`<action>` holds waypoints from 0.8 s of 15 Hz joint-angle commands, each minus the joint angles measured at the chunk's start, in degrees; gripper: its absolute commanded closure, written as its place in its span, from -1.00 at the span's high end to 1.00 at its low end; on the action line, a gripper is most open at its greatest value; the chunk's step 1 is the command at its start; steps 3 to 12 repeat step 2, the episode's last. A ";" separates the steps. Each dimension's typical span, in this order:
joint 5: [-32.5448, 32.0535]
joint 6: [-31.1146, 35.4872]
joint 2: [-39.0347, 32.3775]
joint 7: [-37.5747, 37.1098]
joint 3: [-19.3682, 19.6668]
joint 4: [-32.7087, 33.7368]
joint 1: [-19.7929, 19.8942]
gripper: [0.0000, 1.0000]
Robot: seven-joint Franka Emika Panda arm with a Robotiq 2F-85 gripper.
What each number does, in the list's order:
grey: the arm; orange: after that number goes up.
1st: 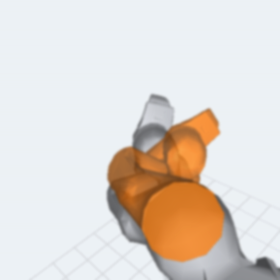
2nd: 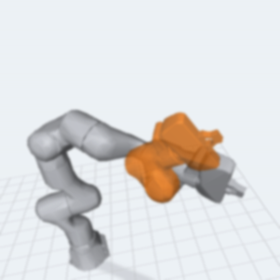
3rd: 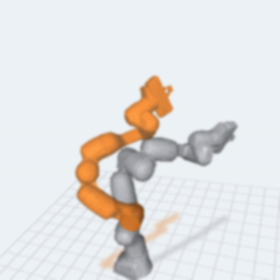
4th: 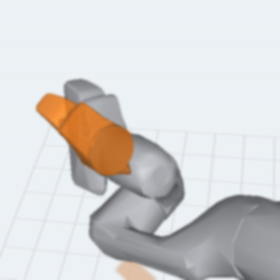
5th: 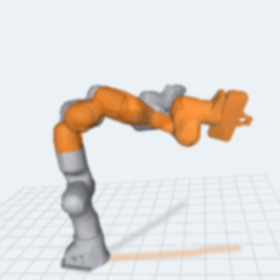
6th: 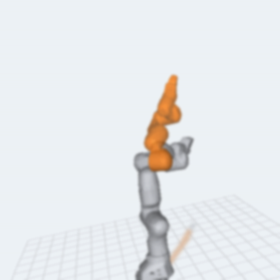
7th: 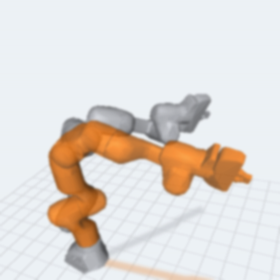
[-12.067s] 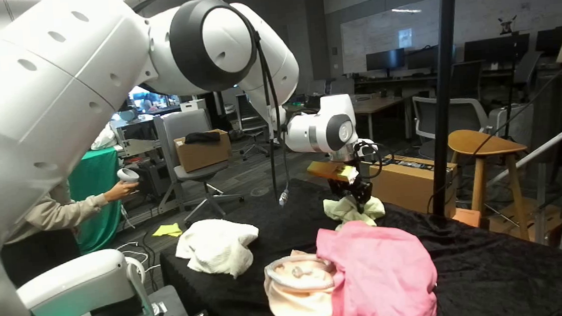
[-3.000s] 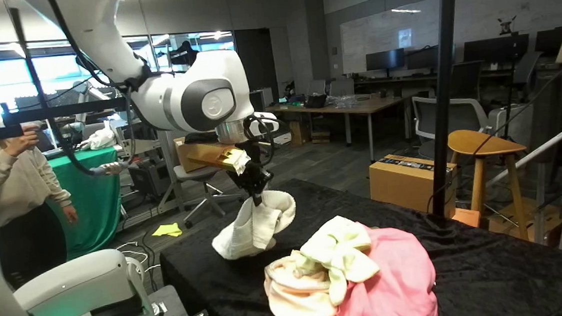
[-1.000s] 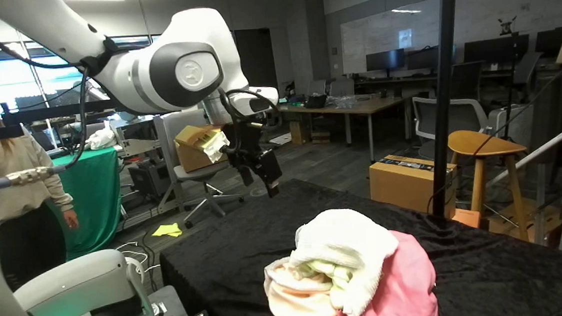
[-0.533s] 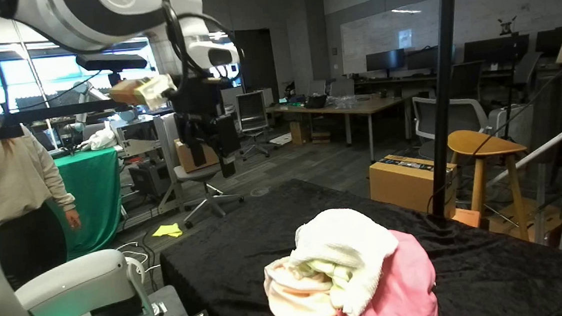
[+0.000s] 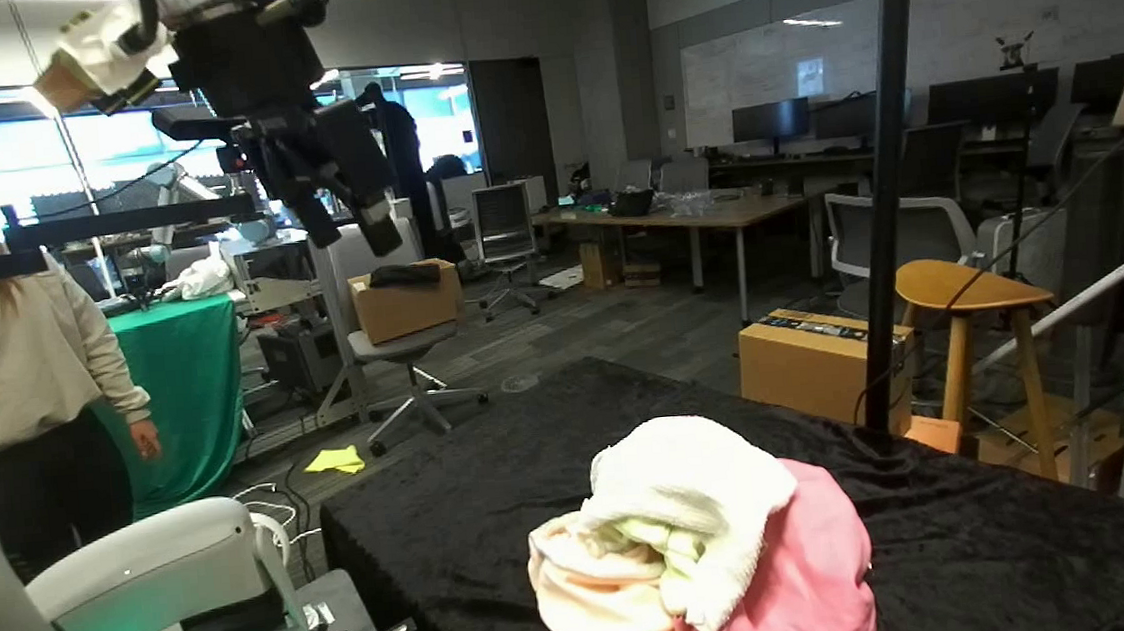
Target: Pile the things on the table on top of the peach shirt
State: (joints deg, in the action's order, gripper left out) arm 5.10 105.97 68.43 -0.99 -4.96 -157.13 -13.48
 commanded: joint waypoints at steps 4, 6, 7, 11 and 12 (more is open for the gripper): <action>0.86 -0.23 1.01 0.93 -0.63 0.05 1.16 1.00; 0.86 -0.23 1.01 0.93 -0.63 0.05 1.16 1.00; 0.86 -0.23 1.01 0.93 -0.63 0.05 1.16 1.00; 0.86 -0.23 1.01 0.93 -0.63 0.05 1.16 1.00; 0.86 -0.23 1.01 0.93 -0.63 0.05 1.16 1.00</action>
